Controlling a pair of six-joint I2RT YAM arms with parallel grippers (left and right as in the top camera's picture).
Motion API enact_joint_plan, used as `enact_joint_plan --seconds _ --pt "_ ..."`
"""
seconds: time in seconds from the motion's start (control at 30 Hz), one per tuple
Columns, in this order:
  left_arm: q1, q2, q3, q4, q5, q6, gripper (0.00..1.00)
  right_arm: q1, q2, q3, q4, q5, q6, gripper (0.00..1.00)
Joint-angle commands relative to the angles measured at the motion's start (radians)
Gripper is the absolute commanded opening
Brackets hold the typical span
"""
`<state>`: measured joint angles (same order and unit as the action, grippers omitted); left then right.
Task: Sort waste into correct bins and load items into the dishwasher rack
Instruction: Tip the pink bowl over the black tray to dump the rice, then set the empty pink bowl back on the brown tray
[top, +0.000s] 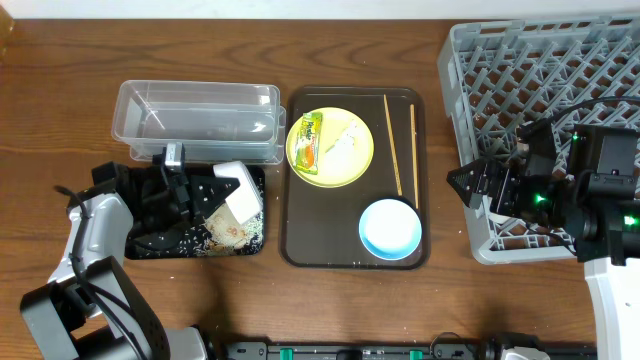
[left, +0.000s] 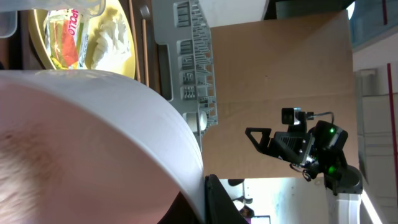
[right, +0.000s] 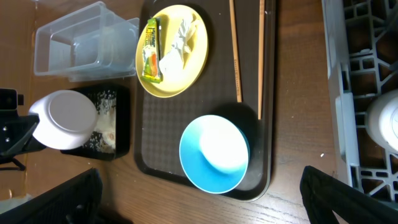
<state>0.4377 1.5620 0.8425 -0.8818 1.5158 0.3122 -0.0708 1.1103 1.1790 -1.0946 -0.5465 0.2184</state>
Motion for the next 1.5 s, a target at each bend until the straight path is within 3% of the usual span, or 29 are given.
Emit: enact_joint_plan --seconds 0.0,0.1,0.17,0.23,0.27,0.33,0.43,0.5,0.53,0.6,0.63,0.67,0.73,0.83,0.9,1.13,1.23,1.47 --pt "-0.002 0.003 -0.004 0.006 0.024 0.043 0.06 0.012 -0.004 0.01 0.002 -0.004 -0.013 0.99" --pt "-0.004 0.005 -0.005 -0.042 0.056 0.023 0.06 0.012 -0.005 0.01 0.002 -0.004 -0.013 0.99" --pt "-0.011 0.005 -0.005 -0.045 0.024 0.076 0.06 0.012 -0.004 0.01 0.001 -0.004 -0.013 0.99" --pt "0.003 0.006 -0.005 -0.005 -0.06 -0.015 0.06 0.012 -0.005 0.01 0.002 -0.004 -0.013 0.99" --pt "0.006 0.006 -0.006 -0.02 -0.024 -0.016 0.06 0.012 -0.004 0.01 0.002 -0.004 -0.013 0.99" --pt "0.006 0.004 -0.005 -0.02 0.043 0.08 0.06 0.012 -0.004 0.01 0.0 -0.004 -0.014 0.99" --pt "0.02 0.006 -0.006 0.038 0.047 -0.074 0.06 0.012 -0.004 0.01 0.002 -0.004 -0.013 0.99" --pt "0.014 -0.001 -0.005 0.052 0.042 -0.013 0.06 0.012 -0.004 0.01 0.002 -0.004 -0.013 0.98" --pt "0.016 0.0 -0.005 0.083 -0.049 -0.043 0.06 0.012 -0.004 0.01 0.002 -0.004 -0.013 0.99" --pt "0.026 0.004 -0.008 0.074 -0.045 -0.175 0.06 0.012 -0.004 0.01 0.002 -0.004 -0.013 0.99" --pt "0.021 0.002 -0.012 0.046 0.061 -0.087 0.06 0.012 -0.004 0.01 -0.001 -0.004 -0.013 0.99" --pt "0.015 -0.001 -0.011 0.042 0.044 -0.026 0.06 0.012 -0.005 0.01 -0.002 -0.004 -0.014 0.99" --pt "0.017 0.0 -0.012 0.054 -0.031 -0.12 0.06 0.012 -0.004 0.01 0.0 -0.004 -0.013 0.99" --pt "0.008 -0.006 -0.014 0.033 0.011 -0.013 0.06 0.012 -0.004 0.01 0.002 -0.004 -0.013 0.99" --pt "0.011 -0.003 -0.014 0.056 -0.042 -0.122 0.06 0.012 -0.004 0.01 0.003 -0.004 -0.013 0.99" --pt "-0.07 -0.061 -0.01 -0.061 -0.024 -0.128 0.06 0.012 -0.004 0.01 0.003 -0.004 -0.013 0.99" --pt "-0.15 -0.137 0.011 -0.082 -0.158 -0.18 0.06 0.012 -0.004 0.01 0.003 -0.004 -0.009 0.99" --pt "-0.503 -0.345 0.021 0.113 -0.766 -0.63 0.06 0.012 -0.004 0.01 0.003 -0.004 -0.009 0.99"
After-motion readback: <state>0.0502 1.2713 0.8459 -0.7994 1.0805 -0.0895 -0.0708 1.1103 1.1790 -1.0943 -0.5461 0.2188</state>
